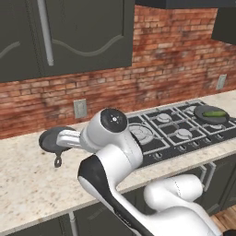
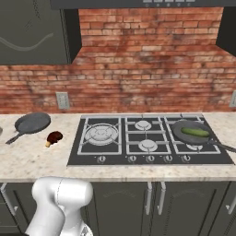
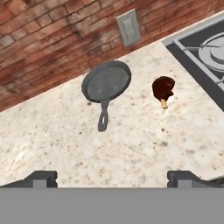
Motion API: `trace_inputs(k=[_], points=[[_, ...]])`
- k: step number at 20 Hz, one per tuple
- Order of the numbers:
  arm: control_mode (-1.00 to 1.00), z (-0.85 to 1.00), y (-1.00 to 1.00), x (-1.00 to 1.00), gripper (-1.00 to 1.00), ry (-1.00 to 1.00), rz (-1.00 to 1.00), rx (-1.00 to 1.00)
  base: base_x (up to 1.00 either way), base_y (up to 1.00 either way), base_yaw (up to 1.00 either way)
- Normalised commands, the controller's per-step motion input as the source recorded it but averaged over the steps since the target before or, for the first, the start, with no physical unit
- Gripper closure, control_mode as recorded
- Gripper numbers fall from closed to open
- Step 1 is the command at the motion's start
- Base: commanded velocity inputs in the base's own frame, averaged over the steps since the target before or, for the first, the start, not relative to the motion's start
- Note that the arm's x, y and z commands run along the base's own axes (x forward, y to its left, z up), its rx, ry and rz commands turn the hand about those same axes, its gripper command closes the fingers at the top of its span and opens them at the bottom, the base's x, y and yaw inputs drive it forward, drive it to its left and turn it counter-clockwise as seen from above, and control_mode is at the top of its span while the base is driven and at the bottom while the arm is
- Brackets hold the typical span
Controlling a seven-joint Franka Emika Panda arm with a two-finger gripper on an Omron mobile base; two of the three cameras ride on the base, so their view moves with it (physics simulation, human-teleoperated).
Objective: Place both pans onto different burners. Then place the cucumber and the steak on different pans.
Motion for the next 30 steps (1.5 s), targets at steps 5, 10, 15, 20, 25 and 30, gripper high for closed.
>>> trace_inputs(k=[5, 10, 15, 20, 25, 30], points=[[-1.0, -0.13, 0.0, 0.26, -1.0, 0.02, 0.02, 0.0, 0.0, 0.0, 0.0], [-1.0, -0.18, 0.07, 0.3, -1.0, 0.05, 0.06, -0.09, 0.0, 0.0, 0.0], [-1.0, -0.11, 0.18, 0.25, -1.0, 0.0, 0.06, -0.08, 0.0, 0.0, 0.0], [-1.0, -0.26, 0.07, 0.26, -1.0, 0.0, 0.09, -0.01, 0.0, 0.0, 0.0], [-1.0, -0.35, 0.07, 0.22, -1.0, -0.03, 0.12, 0.0, 0.0, 0.0, 0.0], [-1.0, -0.33, 0.12, 0.12, -1.0, -0.11, 0.1, -0.02, 0.0, 0.0, 0.0]])
